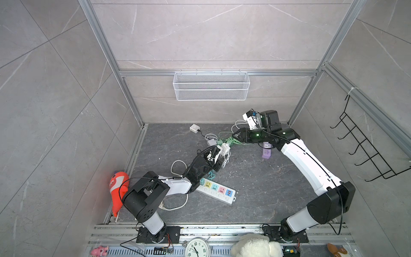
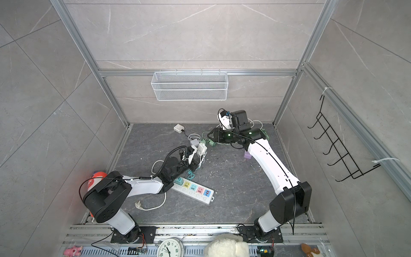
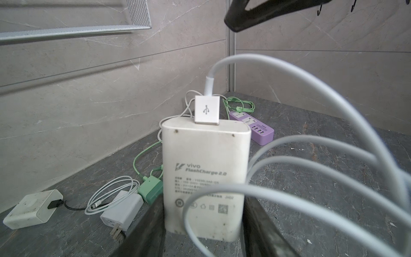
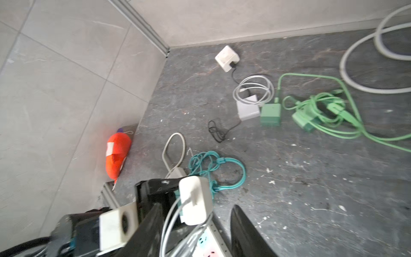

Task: Insert the plug
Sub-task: 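Hold the white charger over the strip while the right gripper closes on it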

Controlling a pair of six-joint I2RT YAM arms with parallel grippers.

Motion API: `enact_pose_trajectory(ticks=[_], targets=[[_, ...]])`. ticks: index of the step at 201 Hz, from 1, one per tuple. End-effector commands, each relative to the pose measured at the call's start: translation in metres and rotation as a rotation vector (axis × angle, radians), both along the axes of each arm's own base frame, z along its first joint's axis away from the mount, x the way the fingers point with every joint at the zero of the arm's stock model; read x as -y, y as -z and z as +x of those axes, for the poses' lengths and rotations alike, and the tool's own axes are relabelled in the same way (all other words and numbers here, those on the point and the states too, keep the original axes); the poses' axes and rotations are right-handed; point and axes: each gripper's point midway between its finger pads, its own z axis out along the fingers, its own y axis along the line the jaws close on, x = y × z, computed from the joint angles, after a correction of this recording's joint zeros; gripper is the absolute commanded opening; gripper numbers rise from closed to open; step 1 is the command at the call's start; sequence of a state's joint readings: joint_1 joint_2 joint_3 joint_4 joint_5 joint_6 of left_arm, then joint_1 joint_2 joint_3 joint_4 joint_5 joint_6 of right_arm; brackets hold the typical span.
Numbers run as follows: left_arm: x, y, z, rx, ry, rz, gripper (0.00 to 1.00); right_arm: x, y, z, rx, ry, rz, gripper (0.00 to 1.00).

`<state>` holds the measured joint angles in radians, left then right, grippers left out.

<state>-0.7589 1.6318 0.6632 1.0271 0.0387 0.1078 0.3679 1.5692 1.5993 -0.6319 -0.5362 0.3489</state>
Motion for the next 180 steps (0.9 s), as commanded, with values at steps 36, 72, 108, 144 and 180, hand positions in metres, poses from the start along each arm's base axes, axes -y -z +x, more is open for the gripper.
enact_pose_trajectory(ticks=[36,72,108,144,180], targets=[[0.006,-0.042,-0.022,0.105,0.08,-0.077,0.21,-0.028,0.009,-0.036,-0.032,-0.127,-0.059,0.49],[0.012,-0.043,-0.031,0.095,0.098,-0.053,0.21,-0.023,0.026,-0.044,-0.03,-0.111,-0.172,0.49],[0.018,-0.039,-0.039,0.089,0.106,-0.022,0.21,-0.016,0.034,-0.046,-0.005,-0.075,-0.262,0.49],[0.017,-0.038,-0.041,0.094,0.084,-0.011,0.2,-0.011,0.043,-0.05,-0.015,-0.059,-0.318,0.49],[0.014,-0.037,-0.04,0.105,0.071,0.006,0.2,-0.005,0.056,-0.061,-0.047,-0.059,-0.353,0.49]])
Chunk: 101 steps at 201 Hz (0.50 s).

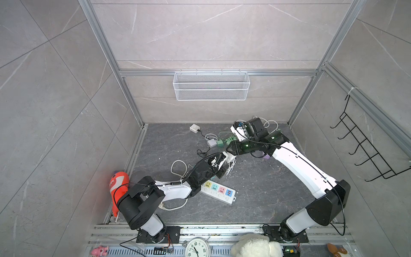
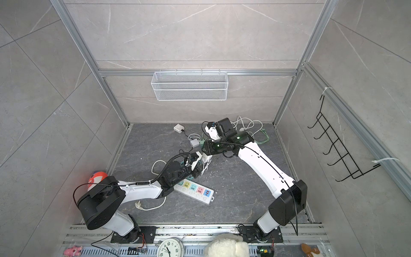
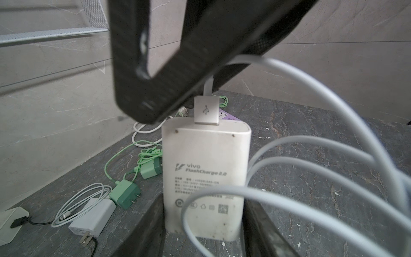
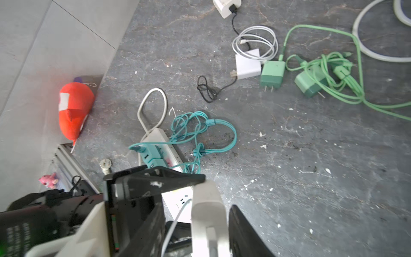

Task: Insert the plug
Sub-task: 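Hold the white charger over the strip while the right gripper closes on it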

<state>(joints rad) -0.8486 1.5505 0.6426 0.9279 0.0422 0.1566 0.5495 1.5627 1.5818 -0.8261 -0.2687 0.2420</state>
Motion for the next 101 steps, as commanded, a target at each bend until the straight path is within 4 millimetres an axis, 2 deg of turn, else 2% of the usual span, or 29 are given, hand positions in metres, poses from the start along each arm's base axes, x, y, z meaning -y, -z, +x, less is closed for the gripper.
enact_pose_trajectory(ticks=[1,35,101], targets=[[-0.006,-0.035,0.0,0.093,-0.023,-0.057,0.2,0.012,0.007,-0.016,-0.015,-0.001,-0.05,0.49],[-0.004,-0.035,0.0,0.095,-0.015,-0.05,0.2,0.011,0.013,-0.025,-0.038,-0.029,-0.035,0.49],[-0.001,-0.033,-0.002,0.082,0.002,-0.046,0.2,-0.001,0.019,-0.023,-0.056,-0.067,-0.003,0.49]])
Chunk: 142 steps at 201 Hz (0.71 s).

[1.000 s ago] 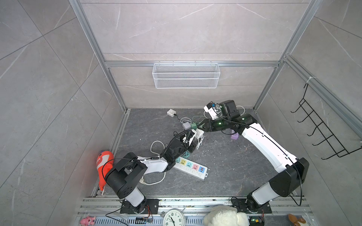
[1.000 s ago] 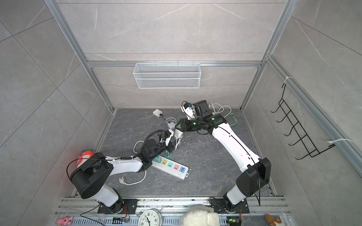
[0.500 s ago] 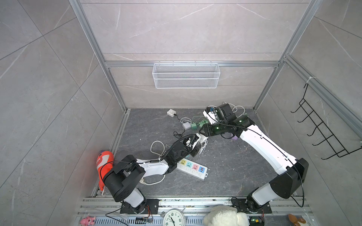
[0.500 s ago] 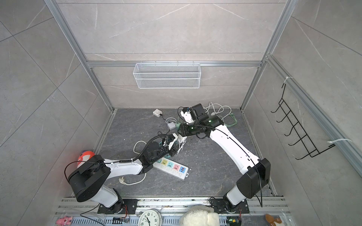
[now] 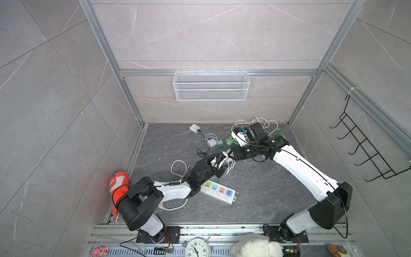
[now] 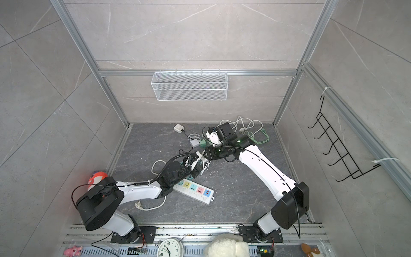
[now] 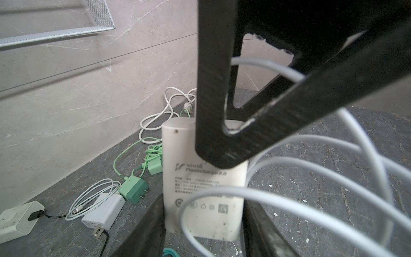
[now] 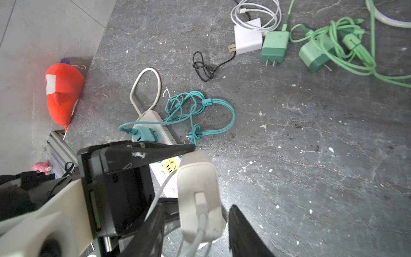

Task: Insert the plug
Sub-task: 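Hold the white charger over the strip while the right gripper closes on it, then open the left gripper to release the white charger to the right gripper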

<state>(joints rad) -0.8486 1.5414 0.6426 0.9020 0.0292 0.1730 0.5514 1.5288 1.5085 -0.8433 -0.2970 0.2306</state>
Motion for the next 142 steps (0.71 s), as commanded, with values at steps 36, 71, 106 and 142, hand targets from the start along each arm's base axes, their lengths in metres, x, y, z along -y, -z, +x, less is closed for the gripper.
enact_pose_trajectory(ticks=[36,71,106,142], targets=[[0.002,-0.035,-0.003,0.078,0.019,-0.065,0.2,-0.01,0.007,-0.005,-0.018,-0.055,0.016,0.47],[0.004,-0.035,-0.005,0.074,0.033,-0.064,0.2,-0.011,0.013,-0.002,-0.021,-0.055,0.005,0.46],[0.006,-0.037,-0.007,0.071,0.048,-0.064,0.2,-0.015,0.018,0.0,-0.031,-0.065,0.007,0.45],[0.005,-0.039,-0.007,0.071,0.045,-0.065,0.2,-0.015,0.022,0.002,-0.034,-0.066,-0.001,0.39]])
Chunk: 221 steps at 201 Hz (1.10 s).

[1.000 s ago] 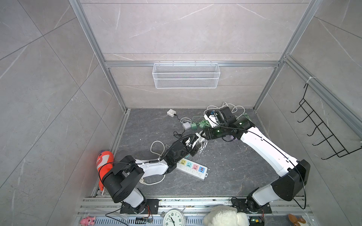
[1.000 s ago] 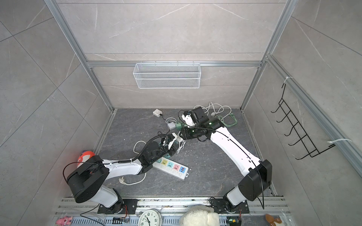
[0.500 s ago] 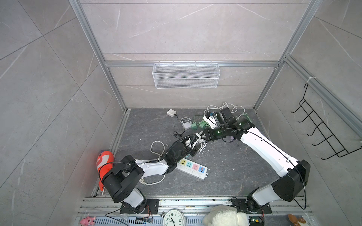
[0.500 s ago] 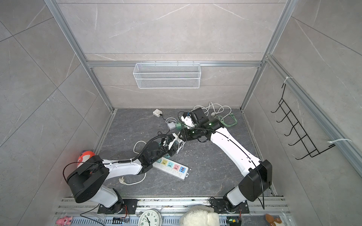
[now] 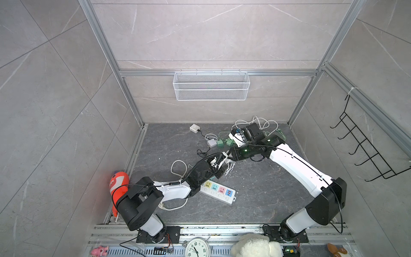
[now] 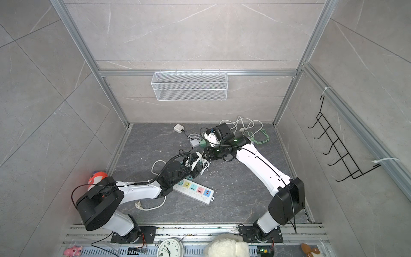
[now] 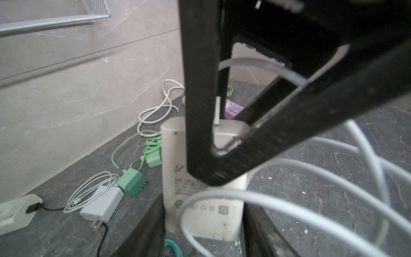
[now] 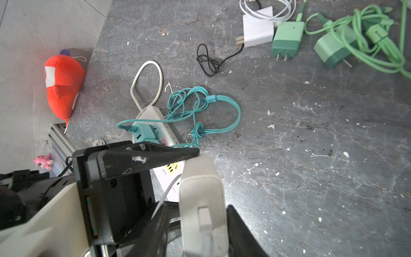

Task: Insert the plug
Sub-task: 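Open the left gripper to release the white charger to the right gripper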

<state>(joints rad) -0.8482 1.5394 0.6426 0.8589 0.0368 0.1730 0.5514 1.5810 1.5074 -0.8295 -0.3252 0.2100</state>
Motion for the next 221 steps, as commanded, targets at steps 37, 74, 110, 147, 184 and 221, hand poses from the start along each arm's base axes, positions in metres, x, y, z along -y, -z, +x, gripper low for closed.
enact_pose_trajectory(ticks=[37,74,110,147,184,221], targets=[[0.007,-0.051,-0.005,0.102,0.047,-0.099,0.22,-0.007,0.009,-0.003,-0.005,-0.038,-0.003,0.26],[0.007,-0.051,-0.001,0.088,0.029,-0.079,0.52,-0.004,0.008,0.001,0.01,-0.019,-0.02,0.14],[0.005,-0.046,0.001,0.089,0.016,-0.025,0.76,0.014,-0.003,0.015,0.079,0.056,-0.104,0.11],[0.0,-0.04,-0.004,0.077,0.027,0.07,0.81,0.037,-0.015,0.035,0.143,0.143,-0.186,0.1],[-0.02,-0.025,-0.01,0.021,-0.008,0.202,0.82,0.045,-0.029,0.054,0.181,0.188,-0.163,0.08],[-0.075,-0.029,-0.003,0.003,-0.262,0.2,0.81,0.022,-0.035,0.06,0.237,0.026,-0.133,0.08]])
